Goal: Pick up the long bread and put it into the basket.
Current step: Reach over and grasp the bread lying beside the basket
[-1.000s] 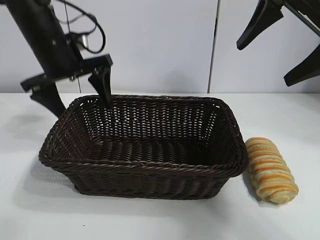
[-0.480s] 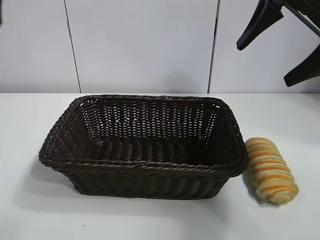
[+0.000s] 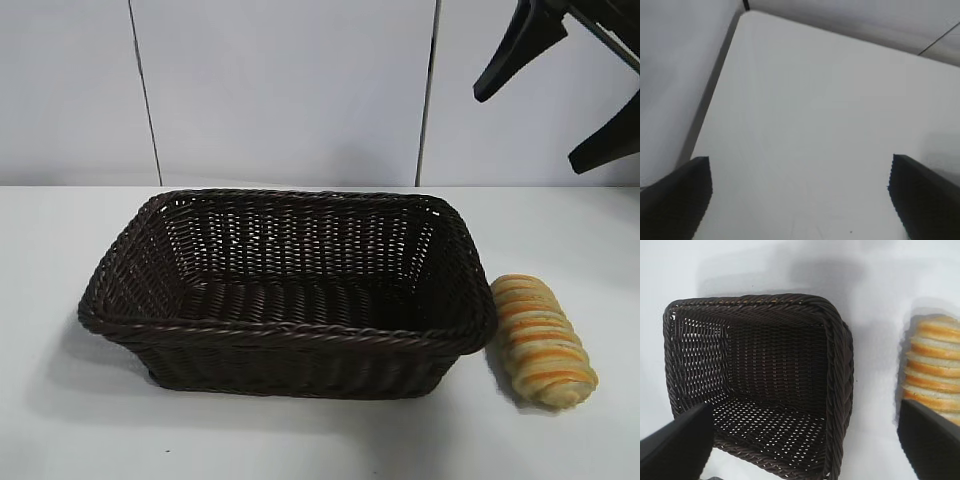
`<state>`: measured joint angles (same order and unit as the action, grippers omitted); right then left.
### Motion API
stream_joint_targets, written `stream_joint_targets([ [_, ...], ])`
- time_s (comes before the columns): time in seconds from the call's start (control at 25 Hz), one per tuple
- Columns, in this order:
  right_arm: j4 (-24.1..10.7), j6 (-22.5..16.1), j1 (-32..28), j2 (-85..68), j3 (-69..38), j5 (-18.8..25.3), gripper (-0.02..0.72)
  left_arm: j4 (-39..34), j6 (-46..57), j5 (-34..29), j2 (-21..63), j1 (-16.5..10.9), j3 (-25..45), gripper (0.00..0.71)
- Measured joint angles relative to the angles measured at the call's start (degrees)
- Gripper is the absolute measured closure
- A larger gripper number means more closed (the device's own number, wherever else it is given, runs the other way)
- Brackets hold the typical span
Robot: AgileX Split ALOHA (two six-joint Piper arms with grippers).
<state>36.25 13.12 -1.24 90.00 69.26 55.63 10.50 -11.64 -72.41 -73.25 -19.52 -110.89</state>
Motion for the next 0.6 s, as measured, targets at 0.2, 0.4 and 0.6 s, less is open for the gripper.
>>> stream_joint_targets([
  [0.2, 0.0, 0.2, 0.0, 0.0, 0.0, 0.0, 0.009, -0.3, -1.0, 0.0, 15.6, 10.4, 8.0, 0.017],
  [0.4, 0.0, 1.2, 0.0, 0.0, 0.0, 0.0, 0.009, -6.8, 0.0, -0.1, 34.1, 16.4, 29.8, 0.016],
  [0.6, 0.0, 1.5, 0.0, 0.0, 0.0, 0.0, 0.009, -7.8, 0.3, 2.5, 52.0, 16.7, 52.9, 0.016],
])
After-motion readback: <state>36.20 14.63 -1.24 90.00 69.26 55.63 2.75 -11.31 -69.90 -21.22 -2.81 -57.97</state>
